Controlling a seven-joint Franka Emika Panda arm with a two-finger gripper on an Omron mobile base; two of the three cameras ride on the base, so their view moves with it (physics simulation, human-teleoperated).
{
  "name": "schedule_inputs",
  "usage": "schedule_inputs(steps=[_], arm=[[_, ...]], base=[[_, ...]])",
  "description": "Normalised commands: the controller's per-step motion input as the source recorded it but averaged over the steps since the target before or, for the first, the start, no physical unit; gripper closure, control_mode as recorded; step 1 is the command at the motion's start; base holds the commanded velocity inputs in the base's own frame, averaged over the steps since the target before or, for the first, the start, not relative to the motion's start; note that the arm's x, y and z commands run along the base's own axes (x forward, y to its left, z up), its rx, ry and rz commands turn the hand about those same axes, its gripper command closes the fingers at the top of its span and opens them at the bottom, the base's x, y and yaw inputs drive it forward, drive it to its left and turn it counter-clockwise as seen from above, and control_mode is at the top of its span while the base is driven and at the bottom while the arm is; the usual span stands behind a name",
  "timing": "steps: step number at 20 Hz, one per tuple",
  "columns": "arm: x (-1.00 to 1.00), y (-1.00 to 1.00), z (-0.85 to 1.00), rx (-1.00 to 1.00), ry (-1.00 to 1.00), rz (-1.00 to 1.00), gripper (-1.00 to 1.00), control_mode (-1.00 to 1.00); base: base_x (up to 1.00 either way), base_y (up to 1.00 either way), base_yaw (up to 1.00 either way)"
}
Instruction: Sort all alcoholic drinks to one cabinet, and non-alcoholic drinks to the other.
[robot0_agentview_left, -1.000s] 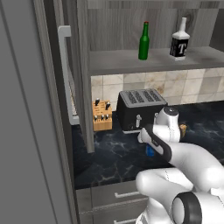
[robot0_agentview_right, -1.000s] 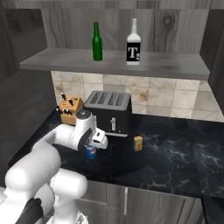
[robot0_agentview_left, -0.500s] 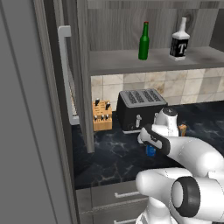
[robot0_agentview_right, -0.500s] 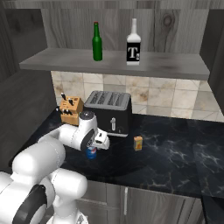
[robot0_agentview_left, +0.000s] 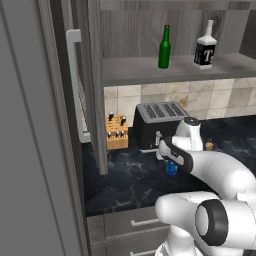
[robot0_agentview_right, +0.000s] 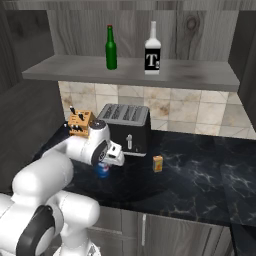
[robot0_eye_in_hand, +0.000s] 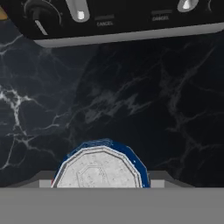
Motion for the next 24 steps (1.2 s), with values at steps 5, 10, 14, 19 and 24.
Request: schedule_inputs(steps=[5,10,14,19,24], arm=[[-0.18,0.39,1.00,-0.18,-0.01,0.00,1.00,-1.00],[-0.30,0.05,1.00,-0.09,-0.02,0.00,1.00,-1.00],[-0.28,0.00,1.00,-0.01,-0.02,0.00,1.00,-1.00],[-0.31,-0.14,0.87,0.00,-0.06,0.00,1.00,-1.00],[-0.20,-0.19,0.62,0.02,-0.11,0.00,1.00,-1.00]], base=[[0.00,0.00,0.00],[0.00,0.00,0.00],[0.00,0.00,0.00],[0.00,0.00,0.00],[0.00,0.00,0.00]])
